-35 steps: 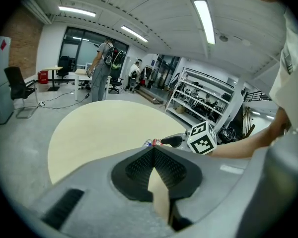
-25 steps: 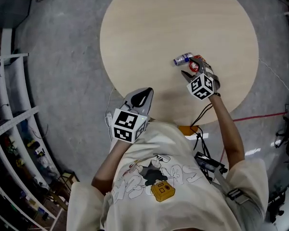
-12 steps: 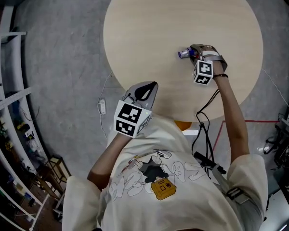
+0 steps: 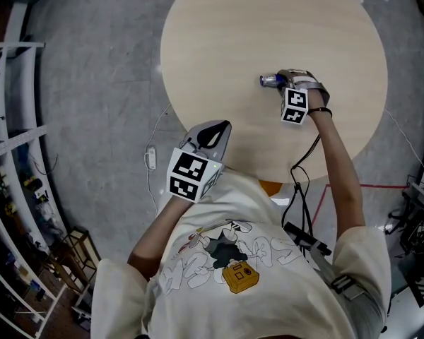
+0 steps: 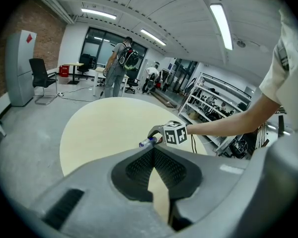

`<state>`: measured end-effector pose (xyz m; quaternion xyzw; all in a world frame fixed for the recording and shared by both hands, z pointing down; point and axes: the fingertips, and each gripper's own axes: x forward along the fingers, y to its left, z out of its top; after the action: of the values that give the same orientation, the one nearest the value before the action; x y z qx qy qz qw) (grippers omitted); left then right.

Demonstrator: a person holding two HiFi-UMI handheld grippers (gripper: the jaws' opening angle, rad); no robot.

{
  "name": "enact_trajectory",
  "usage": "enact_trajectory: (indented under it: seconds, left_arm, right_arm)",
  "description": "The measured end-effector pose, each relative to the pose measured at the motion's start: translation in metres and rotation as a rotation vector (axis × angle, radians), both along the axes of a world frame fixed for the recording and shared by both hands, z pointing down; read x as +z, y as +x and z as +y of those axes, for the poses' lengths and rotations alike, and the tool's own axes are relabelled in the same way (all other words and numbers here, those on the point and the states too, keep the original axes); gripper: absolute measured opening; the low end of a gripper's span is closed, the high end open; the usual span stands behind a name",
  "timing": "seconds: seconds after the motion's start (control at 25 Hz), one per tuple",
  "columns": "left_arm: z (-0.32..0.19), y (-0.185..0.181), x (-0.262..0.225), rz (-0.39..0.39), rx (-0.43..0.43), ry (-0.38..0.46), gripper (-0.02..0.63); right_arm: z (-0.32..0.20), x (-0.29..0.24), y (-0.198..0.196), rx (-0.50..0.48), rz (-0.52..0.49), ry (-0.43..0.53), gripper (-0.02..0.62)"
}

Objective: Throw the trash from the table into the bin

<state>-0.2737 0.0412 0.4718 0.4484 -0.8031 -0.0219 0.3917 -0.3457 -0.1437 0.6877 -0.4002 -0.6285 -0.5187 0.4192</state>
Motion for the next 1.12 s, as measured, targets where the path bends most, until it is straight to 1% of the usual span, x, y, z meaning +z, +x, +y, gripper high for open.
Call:
enact_trajectory:
  seconds: [0.12, 0.32, 0.48, 0.56, 0.68, 0.88, 1.12]
  left_arm:
    - [-0.003, 0.0, -0.001, -0.01, 0.013, 0.012, 0.006]
    - [0.011, -0.001, -0.015, -0.021, 0.037, 0.036, 0.006]
    - [0.02, 0.001, -0.016, -0.03, 0.055, 0.047, 0.006]
    - [0.022, -0.001, -0.014, -0.038, 0.075, 0.064, 0.006]
    - [0.022, -0.009, -0.019, -0.061, 0.123, 0.093, 0.006]
    - [0.031, -0.009, -0.028, -0.079, 0.208, 0.128, 0.006]
    - [0.038, -0.01, -0.013, -0.082, 0.323, 0.136, 0.006]
  right_arm:
    - [0.005, -0.01, 0.002, 0.062, -0.022, -0.052, 0.198]
    - [0.045, -0.041, 0.011, 0.152, -0.019, -0.175, 0.198]
    - [0.07, -0.053, 0.022, 0.171, -0.025, -0.22, 0.198]
    - [0.079, -0.058, 0.026, 0.201, -0.03, -0.24, 0.198]
    - [0.087, -0.072, 0.03, 0.289, -0.045, -0.282, 0.198]
    - [0.108, -0.098, 0.044, 0.498, -0.059, -0.422, 0.198]
    - [0.127, -0.113, 0.051, 0.661, -0.1, -0.519, 0.198]
